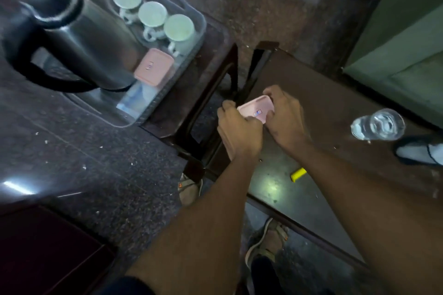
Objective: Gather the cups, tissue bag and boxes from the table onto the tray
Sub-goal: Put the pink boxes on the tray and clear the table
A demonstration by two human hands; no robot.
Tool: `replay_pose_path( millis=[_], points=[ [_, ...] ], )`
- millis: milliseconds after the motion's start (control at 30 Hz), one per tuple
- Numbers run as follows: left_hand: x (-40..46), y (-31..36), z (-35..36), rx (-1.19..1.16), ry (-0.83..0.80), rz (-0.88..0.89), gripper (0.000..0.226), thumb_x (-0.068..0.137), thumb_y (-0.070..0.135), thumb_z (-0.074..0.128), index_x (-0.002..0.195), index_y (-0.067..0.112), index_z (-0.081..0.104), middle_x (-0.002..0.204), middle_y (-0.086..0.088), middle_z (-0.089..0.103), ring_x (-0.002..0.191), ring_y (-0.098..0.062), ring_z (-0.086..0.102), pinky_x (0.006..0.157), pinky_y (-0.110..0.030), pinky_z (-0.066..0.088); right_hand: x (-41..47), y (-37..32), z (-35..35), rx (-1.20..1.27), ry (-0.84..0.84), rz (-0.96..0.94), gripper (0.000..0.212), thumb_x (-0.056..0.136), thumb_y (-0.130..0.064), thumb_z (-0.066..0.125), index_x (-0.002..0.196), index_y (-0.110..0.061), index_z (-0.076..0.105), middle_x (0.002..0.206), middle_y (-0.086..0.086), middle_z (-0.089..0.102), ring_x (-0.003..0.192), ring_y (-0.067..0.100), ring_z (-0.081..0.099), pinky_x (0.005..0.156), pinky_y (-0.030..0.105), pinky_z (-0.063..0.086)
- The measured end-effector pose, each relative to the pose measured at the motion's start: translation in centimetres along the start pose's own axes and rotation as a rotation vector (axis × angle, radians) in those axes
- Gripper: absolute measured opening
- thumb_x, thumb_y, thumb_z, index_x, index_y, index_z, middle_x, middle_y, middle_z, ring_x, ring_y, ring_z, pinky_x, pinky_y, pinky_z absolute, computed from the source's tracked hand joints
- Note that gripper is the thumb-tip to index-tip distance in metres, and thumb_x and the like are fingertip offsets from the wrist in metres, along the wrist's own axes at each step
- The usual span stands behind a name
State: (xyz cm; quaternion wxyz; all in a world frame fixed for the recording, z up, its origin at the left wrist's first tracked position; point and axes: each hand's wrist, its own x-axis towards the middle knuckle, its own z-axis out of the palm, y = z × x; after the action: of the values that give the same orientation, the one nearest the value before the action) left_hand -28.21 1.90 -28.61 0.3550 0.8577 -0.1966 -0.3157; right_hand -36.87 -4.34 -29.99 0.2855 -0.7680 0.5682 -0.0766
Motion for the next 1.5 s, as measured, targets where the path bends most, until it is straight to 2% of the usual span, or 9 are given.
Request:
replay_pose_path(
  millis=[167,333,467,633,833,967,1100,1267,1500],
  points=[
    [7.8,4.0,-8.2,-0.080,0.208,0.049,0.037,0.087,0.001,0.060,0.123,0.001,0.064,0.122,-0.021,0.066,0.119,-0.039,0.058,0.100,-0.042,0.038,6.8,-11.4,0.0,0.030,0.048,-0.147,0.049,0.083,-0.001,0.057,0.130,-0.011,0.058,0.128,0.016,0.067,0.120,0.036,0.062,0.099,0.042,0.050],
    [12.5,3.2,-15.8,-0.141,0.376,0.001,0.028,0.087,0.004,0.059,0.113,0.007,0.071,0.112,-0.015,0.072,0.108,-0.034,0.065,0.097,-0.041,0.048,9.0,-20.6,2.7,0.101,0.029,-0.283,0.045,0.081,-0.002,0.055,0.125,-0.015,0.057,0.120,0.012,0.069,0.111,0.036,0.064,0.092,0.046,0.053],
    [12.7,-1.0,-19.4,-0.104,0.426,-0.034,0.020,0.086,0.007,0.061,0.101,0.009,0.074,0.101,-0.013,0.073,0.097,-0.032,0.068,0.086,-0.041,0.052,7.5,-23.6,6.6,0.104,-0.043,-0.366,0.028,0.088,-0.014,0.059,0.116,-0.013,0.053,0.107,0.016,0.069,0.101,0.042,0.064,0.082,0.050,0.052],
    [12.0,-6.0,-21.5,-0.079,0.455,-0.111,0.018,0.086,0.004,0.062,0.102,0.006,0.070,0.099,-0.013,0.071,0.094,-0.032,0.068,0.086,-0.047,0.054,4.5,-24.4,10.7,0.065,-0.120,-0.475,0.028,0.087,-0.004,0.056,0.112,-0.017,0.053,0.105,0.012,0.064,0.098,0.036,0.061,0.078,0.045,0.051],
    [12.8,-7.0,-21.9,0.238,0.311,-0.009,0.020,0.089,0.007,0.058,0.105,0.007,0.071,0.102,-0.013,0.065,0.091,-0.034,0.063,0.078,-0.046,0.052,4.2,-23.2,12.9,-0.113,-0.124,-0.493,0.012,0.093,-0.011,0.057,0.104,-0.013,0.060,0.113,0.008,0.055,0.102,0.034,0.059,0.071,0.046,0.056],
    [12.8,-7.6,-21.8,0.408,0.264,0.006,0.020,0.088,0.006,0.064,0.105,0.003,0.074,0.108,-0.015,0.065,0.095,-0.037,0.063,0.088,-0.051,0.055,3.2,-22.7,13.2,-0.142,-0.173,-0.503,0.019,0.092,-0.007,0.058,0.107,-0.014,0.065,0.116,0.005,0.056,0.110,0.030,0.057,0.076,0.046,0.058],
    [10.3,-5.1,-17.8,0.392,0.221,0.118,0.016,0.088,0.002,0.064,0.102,0.002,0.072,0.110,-0.017,0.063,0.093,-0.039,0.059,0.076,-0.045,0.043,3.5,-18.0,9.4,-0.143,-0.085,-0.438,0.025,0.092,-0.009,0.058,0.114,-0.012,0.069,0.120,0.004,0.055,0.114,0.026,0.055,0.082,0.046,0.059],
    [10.1,-5.6,-19.2,0.396,0.382,0.262,0.025,0.094,0.002,0.064,0.117,0.008,0.069,0.122,-0.013,0.059,0.097,-0.037,0.059,0.079,-0.042,0.041,2.9,-19.2,9.3,-0.040,-0.043,-0.431,0.032,0.095,-0.008,0.052,0.123,-0.015,0.066,0.119,0.004,0.054,0.114,0.024,0.054,0.086,0.046,0.058],
    [-0.4,-1.2,-4.1,0.355,0.016,0.496,0.022,0.095,0.012,0.064,0.116,0.016,0.066,0.115,-0.004,0.061,0.095,-0.031,0.060,0.091,-0.046,0.045,-3.7,-0.5,0.8,-0.104,0.062,-0.075,0.034,0.094,-0.004,0.060,0.126,-0.015,0.066,0.121,0.005,0.056,0.114,0.026,0.055,0.094,0.040,0.053]
  ],
)
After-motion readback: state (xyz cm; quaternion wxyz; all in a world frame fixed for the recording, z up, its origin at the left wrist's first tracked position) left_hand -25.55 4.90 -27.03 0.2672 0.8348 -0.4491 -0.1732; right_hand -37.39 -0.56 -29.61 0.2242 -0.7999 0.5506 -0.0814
